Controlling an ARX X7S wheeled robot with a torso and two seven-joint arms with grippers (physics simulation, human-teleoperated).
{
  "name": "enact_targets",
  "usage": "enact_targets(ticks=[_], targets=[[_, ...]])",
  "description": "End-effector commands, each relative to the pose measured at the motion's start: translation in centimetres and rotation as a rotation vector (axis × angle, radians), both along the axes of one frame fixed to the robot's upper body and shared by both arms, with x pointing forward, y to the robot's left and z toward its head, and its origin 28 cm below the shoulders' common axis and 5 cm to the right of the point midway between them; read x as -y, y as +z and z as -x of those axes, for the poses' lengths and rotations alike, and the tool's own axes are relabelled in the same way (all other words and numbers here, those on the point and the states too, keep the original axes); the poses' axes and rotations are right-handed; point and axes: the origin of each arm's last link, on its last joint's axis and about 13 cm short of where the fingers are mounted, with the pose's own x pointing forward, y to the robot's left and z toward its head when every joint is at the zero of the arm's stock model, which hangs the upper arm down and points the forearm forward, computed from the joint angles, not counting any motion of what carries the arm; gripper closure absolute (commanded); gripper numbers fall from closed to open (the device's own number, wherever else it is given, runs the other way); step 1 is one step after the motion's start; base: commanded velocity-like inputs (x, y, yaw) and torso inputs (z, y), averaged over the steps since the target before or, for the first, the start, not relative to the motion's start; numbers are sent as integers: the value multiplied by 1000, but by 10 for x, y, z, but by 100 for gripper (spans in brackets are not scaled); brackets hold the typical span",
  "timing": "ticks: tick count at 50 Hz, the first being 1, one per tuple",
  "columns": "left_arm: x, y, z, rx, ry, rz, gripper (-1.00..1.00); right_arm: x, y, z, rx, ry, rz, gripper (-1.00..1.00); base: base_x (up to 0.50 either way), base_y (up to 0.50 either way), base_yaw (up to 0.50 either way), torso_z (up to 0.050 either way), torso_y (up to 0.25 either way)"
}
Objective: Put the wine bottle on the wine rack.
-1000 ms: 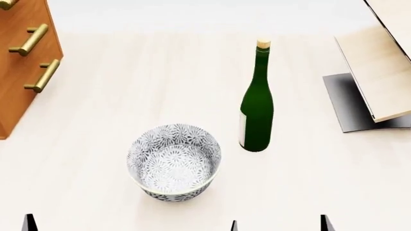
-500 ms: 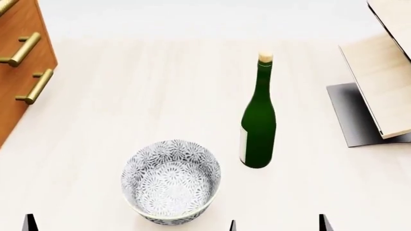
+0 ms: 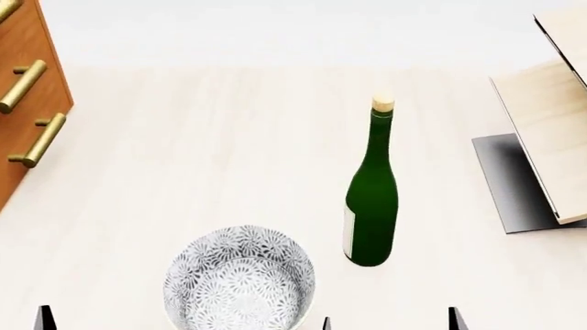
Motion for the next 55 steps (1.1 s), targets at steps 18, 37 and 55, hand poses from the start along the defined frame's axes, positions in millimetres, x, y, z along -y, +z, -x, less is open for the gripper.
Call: enact_targets(ticks=[18,37,55], targets=[[1,1,1,0,-6,-1,-100,-1,0,0,-3,5,3,-100,144,0,0,0,0],[1,1,2,1,-9,-2,-100,-1,0,0,-5,6,4,-100,144,0,0,0,0],[2,1,0,1,-12,-2,-100,-1,0,-1,-7,8,5,-100,145,0,0,0,0]])
